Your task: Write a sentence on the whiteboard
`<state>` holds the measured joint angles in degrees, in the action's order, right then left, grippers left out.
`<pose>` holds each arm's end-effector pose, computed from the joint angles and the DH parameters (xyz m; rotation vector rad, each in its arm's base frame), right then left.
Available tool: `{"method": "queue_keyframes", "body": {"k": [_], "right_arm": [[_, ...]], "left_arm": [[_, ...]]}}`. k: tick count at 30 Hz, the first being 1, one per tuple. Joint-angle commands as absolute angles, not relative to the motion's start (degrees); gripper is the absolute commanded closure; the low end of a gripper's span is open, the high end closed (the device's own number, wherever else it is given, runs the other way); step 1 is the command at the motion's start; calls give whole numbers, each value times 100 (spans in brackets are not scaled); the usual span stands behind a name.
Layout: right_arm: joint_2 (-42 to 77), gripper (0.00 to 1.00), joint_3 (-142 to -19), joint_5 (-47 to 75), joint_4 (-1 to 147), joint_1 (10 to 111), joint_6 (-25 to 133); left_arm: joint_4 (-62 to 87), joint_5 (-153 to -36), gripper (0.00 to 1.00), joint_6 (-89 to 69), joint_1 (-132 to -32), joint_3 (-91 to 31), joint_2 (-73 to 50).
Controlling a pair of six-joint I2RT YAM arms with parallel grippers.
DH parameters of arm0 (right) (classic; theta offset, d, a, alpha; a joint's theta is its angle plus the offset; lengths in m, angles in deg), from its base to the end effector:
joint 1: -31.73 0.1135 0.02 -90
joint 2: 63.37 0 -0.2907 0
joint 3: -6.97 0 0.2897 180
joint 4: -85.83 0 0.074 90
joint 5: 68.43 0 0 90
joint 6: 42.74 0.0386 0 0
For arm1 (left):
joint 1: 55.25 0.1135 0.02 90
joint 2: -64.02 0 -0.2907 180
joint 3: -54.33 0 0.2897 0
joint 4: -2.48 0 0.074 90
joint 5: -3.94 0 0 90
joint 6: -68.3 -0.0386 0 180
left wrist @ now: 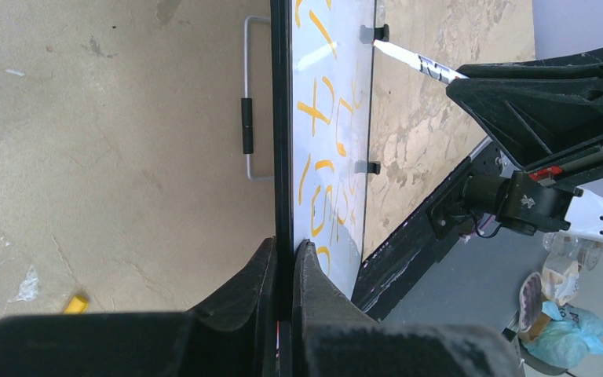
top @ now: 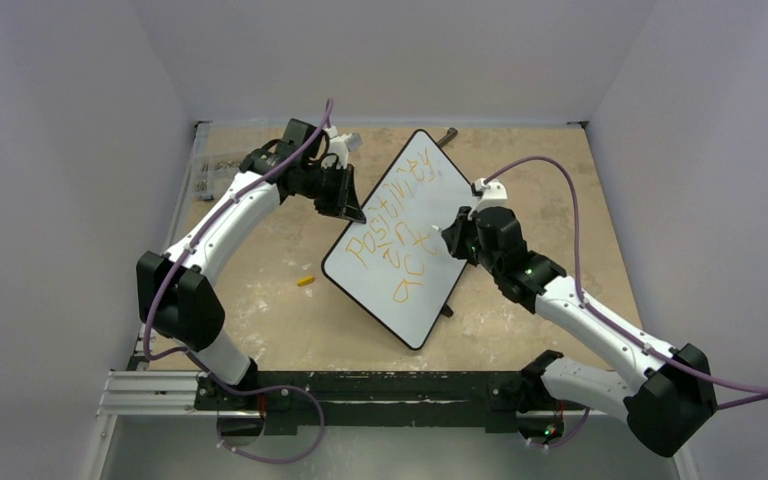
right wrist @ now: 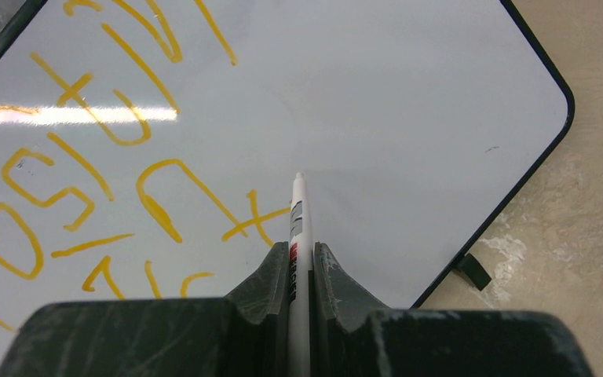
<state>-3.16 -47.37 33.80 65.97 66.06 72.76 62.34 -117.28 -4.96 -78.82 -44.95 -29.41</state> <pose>0.2230 0.1424 0.2877 -0.0201 2.0377 0.4481 0.3481 -0.1737 0.3466 0.3863 2.5543 -0.9628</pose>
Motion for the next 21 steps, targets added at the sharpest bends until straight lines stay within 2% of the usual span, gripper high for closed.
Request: {"method": "queue_keyframes", "body": {"k": [1,8,21], "right_arm": [[-138,100,-4868,3233,7014,6557,7252],[19,100,-4706,3263,7059,6527,7249],[-524,100,-3889,3240,6771,6527,7677]], "left_arm": [[6242,-11432,100,-886,-7955,-4606,-3038],[6246,-11390,100,-894,-7959,-4604,-3008],[6260,-11361,100,-894,-7959,-4630,-2985]]}}
